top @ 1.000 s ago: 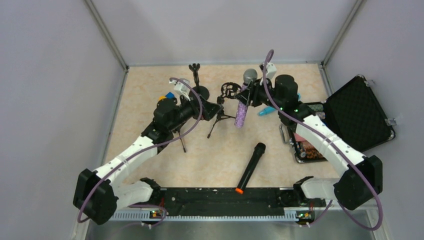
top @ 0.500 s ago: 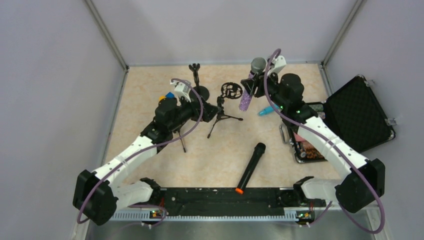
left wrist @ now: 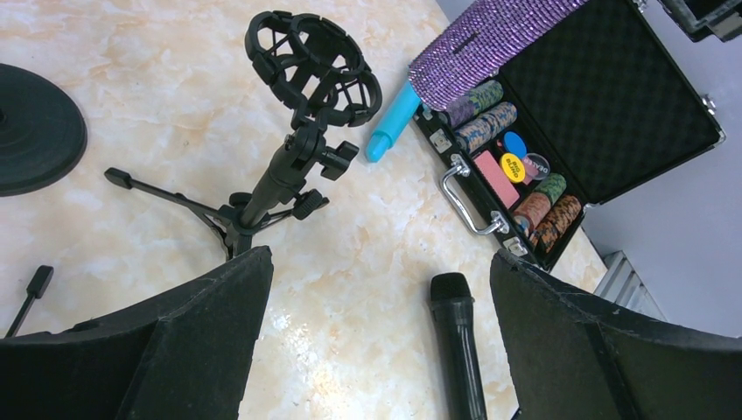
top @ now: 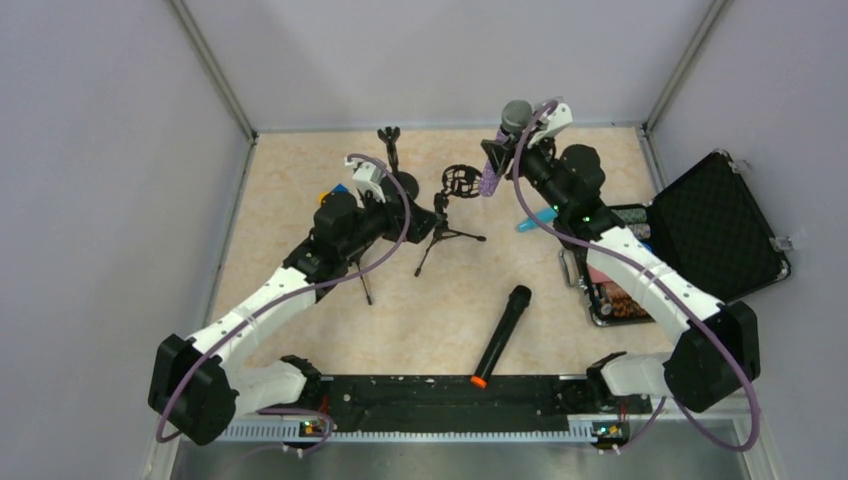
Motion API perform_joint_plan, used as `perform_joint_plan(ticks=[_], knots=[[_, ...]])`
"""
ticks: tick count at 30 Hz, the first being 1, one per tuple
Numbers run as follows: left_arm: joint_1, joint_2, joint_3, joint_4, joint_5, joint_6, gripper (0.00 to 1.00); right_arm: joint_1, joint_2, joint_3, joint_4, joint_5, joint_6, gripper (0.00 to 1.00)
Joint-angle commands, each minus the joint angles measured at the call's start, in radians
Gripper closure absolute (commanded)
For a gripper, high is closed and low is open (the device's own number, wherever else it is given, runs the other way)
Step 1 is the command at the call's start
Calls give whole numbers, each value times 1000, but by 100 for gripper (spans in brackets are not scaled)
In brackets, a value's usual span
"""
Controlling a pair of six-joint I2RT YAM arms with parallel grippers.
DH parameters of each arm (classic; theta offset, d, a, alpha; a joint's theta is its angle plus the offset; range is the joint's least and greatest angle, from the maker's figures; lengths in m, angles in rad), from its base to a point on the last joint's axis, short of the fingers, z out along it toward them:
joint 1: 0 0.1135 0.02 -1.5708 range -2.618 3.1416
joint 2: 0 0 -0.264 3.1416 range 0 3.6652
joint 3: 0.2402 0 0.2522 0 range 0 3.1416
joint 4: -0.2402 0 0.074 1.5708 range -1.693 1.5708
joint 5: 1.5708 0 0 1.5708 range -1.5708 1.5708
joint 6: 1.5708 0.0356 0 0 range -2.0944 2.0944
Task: Attach the microphones to the stand
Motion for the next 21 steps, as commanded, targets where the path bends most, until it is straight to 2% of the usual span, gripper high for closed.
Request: perform_joint_plan(ticks=[1, 5, 21], knots=[[3, 5, 49, 0, -5, 35, 2, 10, 32, 78, 143, -58, -45, 100], [3, 1, 58, -26, -22, 58, 2, 9, 67, 97, 221, -119, -44, 100], [3, -25, 31, -6, 2, 53, 2, 8, 211, 280, 210, -190, -17, 100]])
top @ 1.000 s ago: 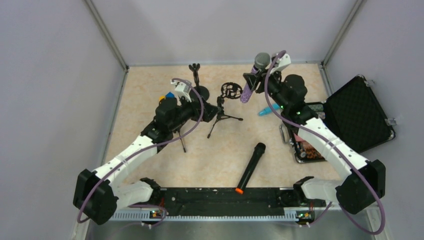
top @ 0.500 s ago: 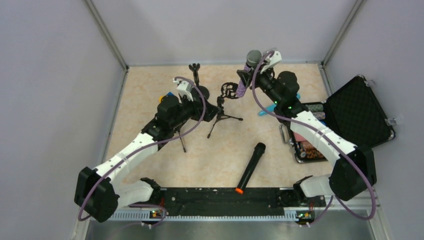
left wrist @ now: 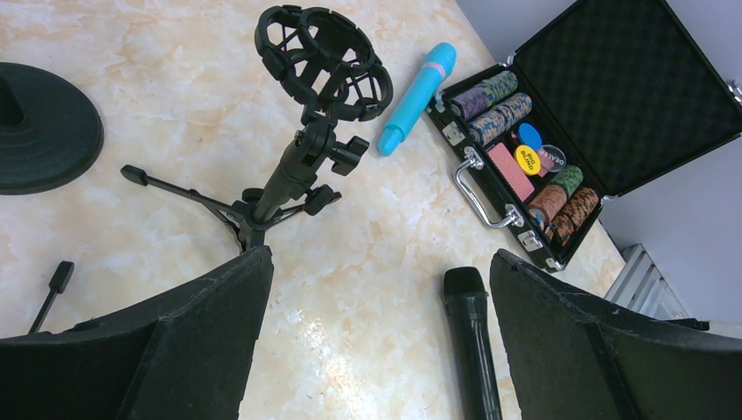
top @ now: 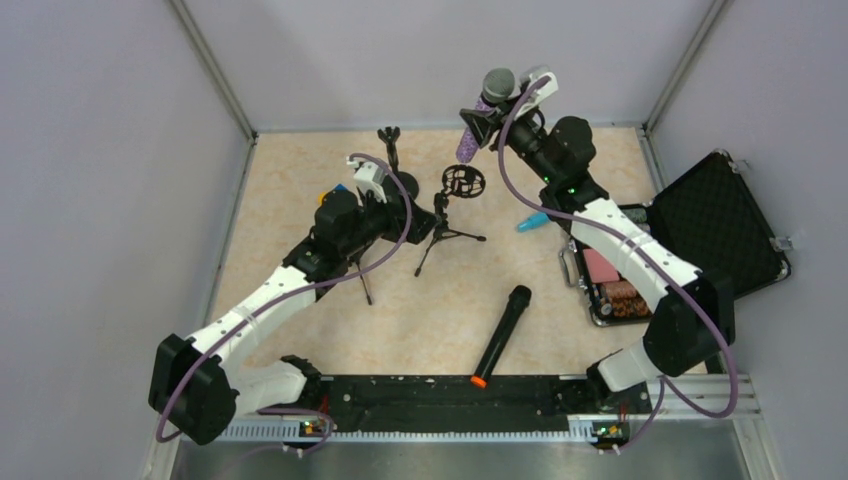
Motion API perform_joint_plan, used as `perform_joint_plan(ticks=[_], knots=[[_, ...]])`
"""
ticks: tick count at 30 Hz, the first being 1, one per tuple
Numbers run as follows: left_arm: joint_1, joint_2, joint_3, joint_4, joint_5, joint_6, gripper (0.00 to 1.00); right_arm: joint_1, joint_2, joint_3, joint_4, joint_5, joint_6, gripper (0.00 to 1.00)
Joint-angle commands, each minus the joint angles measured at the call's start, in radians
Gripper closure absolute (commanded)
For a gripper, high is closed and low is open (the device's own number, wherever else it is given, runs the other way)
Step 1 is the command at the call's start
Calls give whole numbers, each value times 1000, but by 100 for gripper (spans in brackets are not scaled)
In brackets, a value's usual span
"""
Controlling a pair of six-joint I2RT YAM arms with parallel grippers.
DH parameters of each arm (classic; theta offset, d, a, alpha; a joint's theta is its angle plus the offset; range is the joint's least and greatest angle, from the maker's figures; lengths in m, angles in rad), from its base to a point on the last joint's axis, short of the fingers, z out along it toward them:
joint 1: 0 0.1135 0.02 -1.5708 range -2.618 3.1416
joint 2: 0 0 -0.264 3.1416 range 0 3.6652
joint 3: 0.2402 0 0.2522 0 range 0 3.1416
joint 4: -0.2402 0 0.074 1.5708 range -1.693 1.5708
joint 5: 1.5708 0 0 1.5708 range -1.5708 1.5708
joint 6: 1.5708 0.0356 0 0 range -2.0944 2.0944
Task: Attach the microphones to the stand
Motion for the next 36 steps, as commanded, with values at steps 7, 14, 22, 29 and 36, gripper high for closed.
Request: perform_joint_plan(ticks=[7, 14, 22, 29, 36], knots=[[2, -28, 3, 49, 15, 2, 2, 9, 56, 73, 57, -9, 7, 100], [2, -15, -7, 56, 22, -11, 3, 8, 91, 71, 33, 1, 17, 100], [2, -13, -9, 52, 16, -2, 3, 0, 107, 57, 22, 20, 23, 100], [2, -3, -15, 43, 8, -2, 3, -10, 111, 34, 35, 25, 39, 100], [3, 5, -15, 44, 13, -9, 3, -16, 101, 16, 17, 29, 41, 100]])
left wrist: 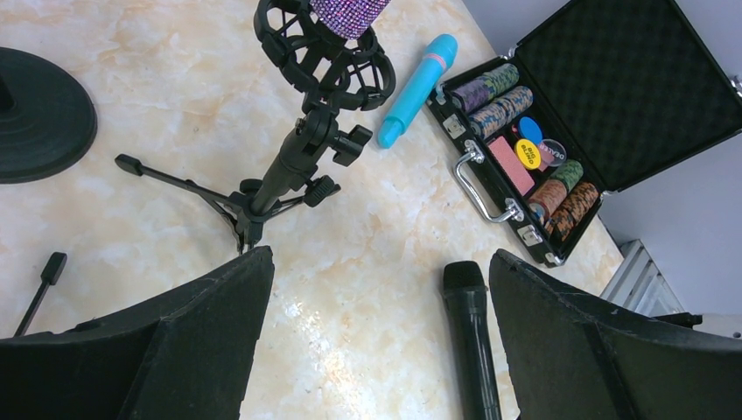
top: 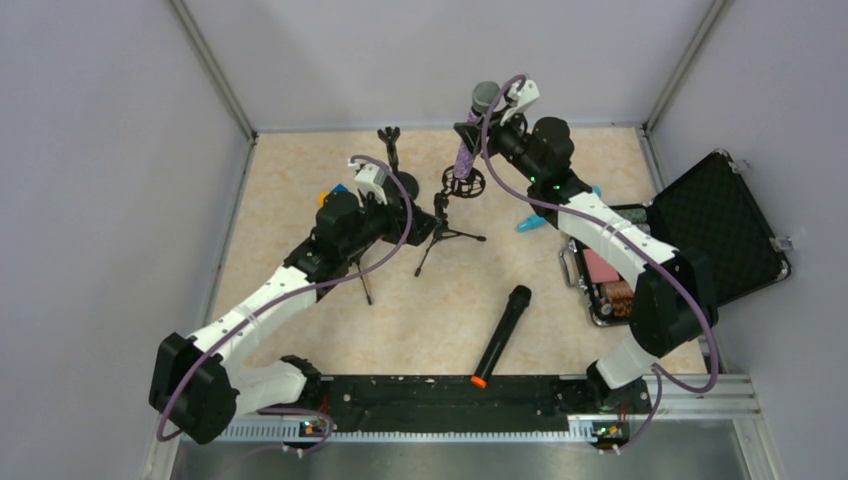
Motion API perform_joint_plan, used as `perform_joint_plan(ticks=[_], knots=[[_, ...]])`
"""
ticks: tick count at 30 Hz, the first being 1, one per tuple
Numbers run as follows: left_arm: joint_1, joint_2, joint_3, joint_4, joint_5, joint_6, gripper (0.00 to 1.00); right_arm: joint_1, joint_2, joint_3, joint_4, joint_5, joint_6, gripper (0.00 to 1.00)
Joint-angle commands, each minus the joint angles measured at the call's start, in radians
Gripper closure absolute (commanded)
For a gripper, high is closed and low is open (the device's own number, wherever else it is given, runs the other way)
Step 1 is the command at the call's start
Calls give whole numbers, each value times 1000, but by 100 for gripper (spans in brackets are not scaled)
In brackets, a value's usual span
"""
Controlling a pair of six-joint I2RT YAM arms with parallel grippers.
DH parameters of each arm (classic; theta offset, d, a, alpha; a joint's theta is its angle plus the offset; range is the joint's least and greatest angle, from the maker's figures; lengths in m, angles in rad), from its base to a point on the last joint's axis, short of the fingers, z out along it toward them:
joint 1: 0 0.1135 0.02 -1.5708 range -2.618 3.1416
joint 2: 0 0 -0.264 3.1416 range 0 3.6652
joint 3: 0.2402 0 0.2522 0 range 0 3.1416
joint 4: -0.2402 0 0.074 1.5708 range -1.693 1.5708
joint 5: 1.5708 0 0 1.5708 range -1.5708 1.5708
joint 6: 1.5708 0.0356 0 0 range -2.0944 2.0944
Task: Attach the microphones to the stand
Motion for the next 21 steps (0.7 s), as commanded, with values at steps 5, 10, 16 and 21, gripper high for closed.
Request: perform_joint_plan(ticks=[5, 10, 16, 21], knots=[[2, 3, -7, 37, 8, -6, 4, -17, -28, -9, 41, 27, -2, 100], [2, 4, -9, 37, 10, -12, 4, -23, -30, -31, 49, 24, 5, 100], [2, 0, -9, 36, 5, -8, 4, -26, -29, -34, 30, 23, 9, 100], [3, 3, -10, 40, 3, -11, 5, -27, -24, -26, 18, 22, 9, 100]])
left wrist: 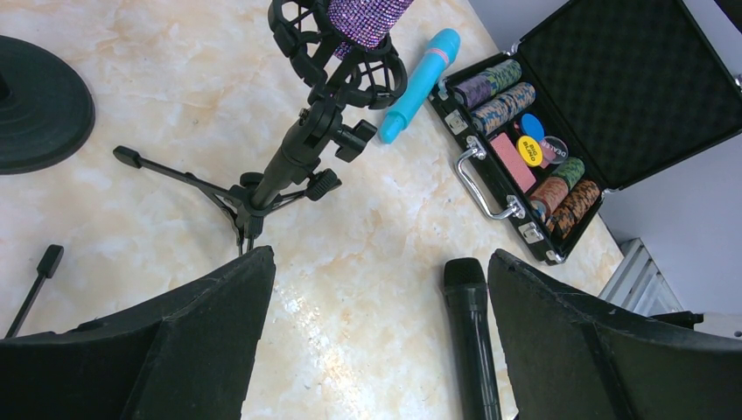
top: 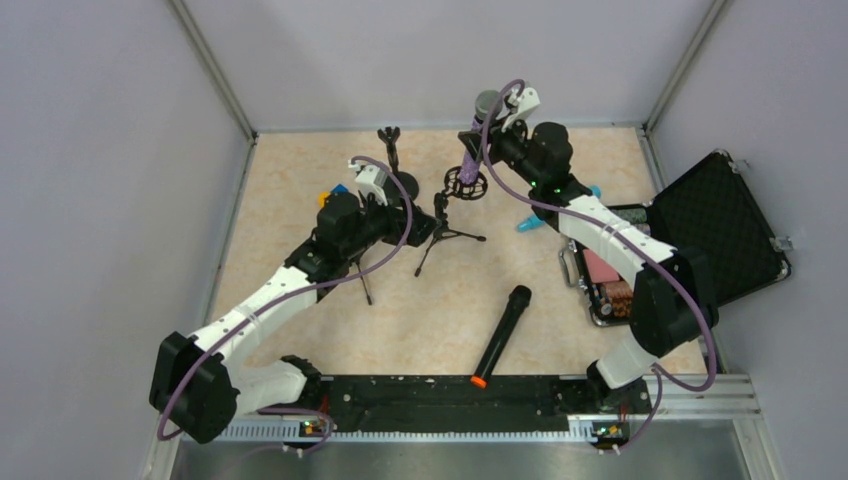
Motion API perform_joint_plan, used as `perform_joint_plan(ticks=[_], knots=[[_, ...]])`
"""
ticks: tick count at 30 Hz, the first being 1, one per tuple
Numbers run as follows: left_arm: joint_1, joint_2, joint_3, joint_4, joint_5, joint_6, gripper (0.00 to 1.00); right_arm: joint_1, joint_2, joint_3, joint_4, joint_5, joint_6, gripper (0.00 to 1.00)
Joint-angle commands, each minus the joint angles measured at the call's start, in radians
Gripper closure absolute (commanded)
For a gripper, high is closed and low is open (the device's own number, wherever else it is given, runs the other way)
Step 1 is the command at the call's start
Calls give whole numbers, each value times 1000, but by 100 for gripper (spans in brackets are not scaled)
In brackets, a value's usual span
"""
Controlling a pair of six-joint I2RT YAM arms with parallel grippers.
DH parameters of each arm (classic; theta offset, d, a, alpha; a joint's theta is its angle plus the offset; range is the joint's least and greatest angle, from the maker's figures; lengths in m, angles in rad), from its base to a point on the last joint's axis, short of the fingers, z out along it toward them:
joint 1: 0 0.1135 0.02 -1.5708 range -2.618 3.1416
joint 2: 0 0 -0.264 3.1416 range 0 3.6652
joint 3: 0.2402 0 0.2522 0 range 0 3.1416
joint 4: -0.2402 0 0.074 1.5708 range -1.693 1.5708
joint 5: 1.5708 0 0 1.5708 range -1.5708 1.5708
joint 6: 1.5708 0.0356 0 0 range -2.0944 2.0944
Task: Attach the microphones to the stand
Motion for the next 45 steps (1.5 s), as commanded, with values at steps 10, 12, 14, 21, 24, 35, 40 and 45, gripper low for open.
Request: perform_joint_plan(ticks=[10, 12, 14, 21, 24, 35, 40, 45], knots=[[2, 6, 6, 35, 11, -3, 5, -10, 20, 67, -14, -15, 15, 100], [1, 2, 4, 34, 9, -2, 5, -10, 28, 71, -20, -19, 17, 100], [2, 0, 4, 34, 5, 0, 5, -9, 33, 70, -17, -30, 17, 100], [2, 14, 3, 43, 14, -7, 5, -8, 48, 45, -1, -52, 26, 100], [3, 18, 3, 47, 16, -12, 5, -6, 48, 20, 26, -60, 25, 100], [2, 24, 3, 62, 26, -24, 5, 12, 36, -84, 151, -91, -10, 100], [1, 28, 2, 71, 34, -33, 6, 20, 21, -130, 198, -104, -38, 100], [2, 30, 0, 78, 39, -44, 6, 27, 23, -151, 195, -104, -54, 100]])
